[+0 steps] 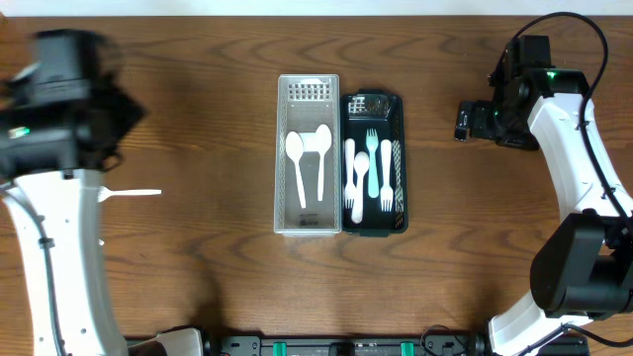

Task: Pack container
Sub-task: 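Swing the left gripper left to a white spoon and grasp it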

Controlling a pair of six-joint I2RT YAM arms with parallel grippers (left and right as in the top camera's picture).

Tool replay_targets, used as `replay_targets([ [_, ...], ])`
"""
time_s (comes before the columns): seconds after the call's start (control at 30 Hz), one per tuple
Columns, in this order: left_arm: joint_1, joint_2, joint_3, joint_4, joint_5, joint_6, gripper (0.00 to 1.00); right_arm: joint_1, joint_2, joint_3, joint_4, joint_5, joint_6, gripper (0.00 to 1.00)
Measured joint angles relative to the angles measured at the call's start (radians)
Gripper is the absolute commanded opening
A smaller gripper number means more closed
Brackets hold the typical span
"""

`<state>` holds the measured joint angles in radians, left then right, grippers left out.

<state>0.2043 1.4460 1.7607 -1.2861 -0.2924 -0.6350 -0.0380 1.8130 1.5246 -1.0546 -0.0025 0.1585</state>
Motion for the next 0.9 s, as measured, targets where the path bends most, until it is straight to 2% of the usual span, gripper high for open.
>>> replay_targets([
  [0.13, 0.18, 0.052, -0.068, 0.005, 0.085, -0.084, 0.98, 0.0, 0.0, 0.0, 0.0, -0.001, -0.004, 0.99],
  [0.3, 0.29, 0.193, -0.192, 0.061, 0.157, -0.189, 0.98, 0.0, 0.0, 0.0, -0.009, -0.002, -0.005, 0.99],
  [0.43, 0.313, 0.308, -0.25, 0.139, 0.201, -0.228, 0.98, 0.0, 0.0, 0.0, -0.012, -0.002, -0.006, 0.99],
  [0.67, 0.314, 0.46, -0.253, 0.258, 0.274, -0.249, 0.98, 0.0, 0.0, 0.0, -0.023, -0.002, -0.006, 0.99],
  [0.9, 0.314, 0.564, -0.253, 0.308, 0.295, -0.256, 0.98, 0.0, 0.0, 0.0, -0.029, -0.002, -0.006, 0.99],
])
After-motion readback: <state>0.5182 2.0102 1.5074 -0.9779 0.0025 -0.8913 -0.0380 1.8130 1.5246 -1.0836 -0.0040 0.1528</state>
